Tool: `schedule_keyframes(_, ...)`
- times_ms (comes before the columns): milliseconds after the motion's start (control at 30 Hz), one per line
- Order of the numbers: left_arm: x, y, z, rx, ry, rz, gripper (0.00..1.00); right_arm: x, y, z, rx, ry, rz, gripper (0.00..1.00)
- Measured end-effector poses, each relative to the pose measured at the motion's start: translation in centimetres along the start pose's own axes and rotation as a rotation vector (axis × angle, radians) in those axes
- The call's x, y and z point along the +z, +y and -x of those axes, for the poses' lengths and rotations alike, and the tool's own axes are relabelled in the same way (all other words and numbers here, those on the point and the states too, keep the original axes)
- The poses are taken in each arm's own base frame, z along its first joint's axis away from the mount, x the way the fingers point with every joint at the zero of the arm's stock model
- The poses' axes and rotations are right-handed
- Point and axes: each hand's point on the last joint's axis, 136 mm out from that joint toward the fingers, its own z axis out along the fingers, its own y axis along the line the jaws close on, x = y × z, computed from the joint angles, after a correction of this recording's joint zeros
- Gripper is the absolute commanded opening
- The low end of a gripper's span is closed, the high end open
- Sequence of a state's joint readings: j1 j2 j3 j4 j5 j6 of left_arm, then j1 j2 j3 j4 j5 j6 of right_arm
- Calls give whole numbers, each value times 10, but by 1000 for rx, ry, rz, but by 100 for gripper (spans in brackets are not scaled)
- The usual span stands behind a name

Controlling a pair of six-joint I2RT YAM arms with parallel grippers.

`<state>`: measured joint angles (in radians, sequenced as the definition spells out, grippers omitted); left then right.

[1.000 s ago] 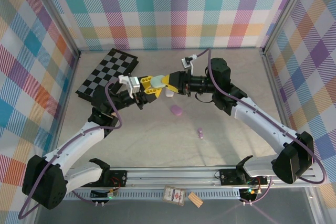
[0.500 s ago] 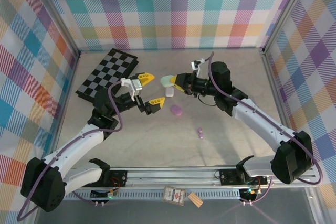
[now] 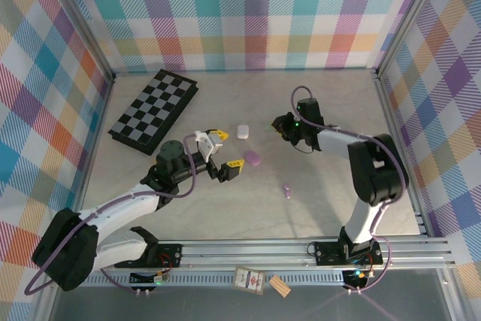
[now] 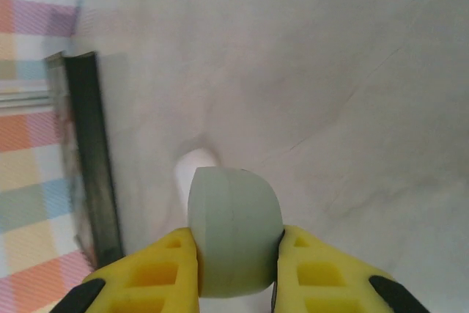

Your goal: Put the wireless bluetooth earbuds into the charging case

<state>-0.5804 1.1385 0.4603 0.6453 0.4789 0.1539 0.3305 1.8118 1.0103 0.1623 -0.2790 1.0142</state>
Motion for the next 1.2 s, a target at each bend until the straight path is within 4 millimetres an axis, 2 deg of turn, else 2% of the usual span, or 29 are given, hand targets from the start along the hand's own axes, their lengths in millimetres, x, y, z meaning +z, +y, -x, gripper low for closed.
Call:
schedule_keyframes(100,3,4,-11,-13,13,18,100,18,-2,11,-10,-10,-15,24)
schedule_keyframes(167,5,7,-14,-17,14,28,100,26,0,17,-18,-16,-12,31)
schedule_keyframes(333,7,12,-11,-19,-7,53,100,38,-6,23,-57,-21,-28,63)
schedule_keyframes(400,7,15,-9,-23,-14,70,100,38,-9,24,-82,-27,-47,71)
schedule_keyframes(533,5,25,-7,-47,-25,107,100,24,-13,26,-172,-47,-103,79)
schedule_keyframes(667,-1,47,-8,-107,-39,174,100,-12,7,20,-335,-80,-103,86)
schedule_keyframes(767,-10,71,-11,-178,-54,242,100,-36,37,-1,-564,-70,-66,88)
schedule_keyframes(833,-20,88,-13,-237,-64,290,100,-41,56,-30,-733,-34,-38,89)
schedule_keyframes(900,-30,103,-15,-291,-78,336,100,-39,63,-65,-887,20,-25,89)
schedule_keyframes(1033,-51,123,-9,-367,-111,408,100,-27,46,-125,-1108,153,-60,89)
schedule_keyframes(1100,-59,125,-3,-379,-125,424,100,-19,33,-137,-1167,193,-100,88)
schedule_keyframes(1200,-67,123,4,-385,-136,438,100,-7,7,-142,-1212,240,-185,83)
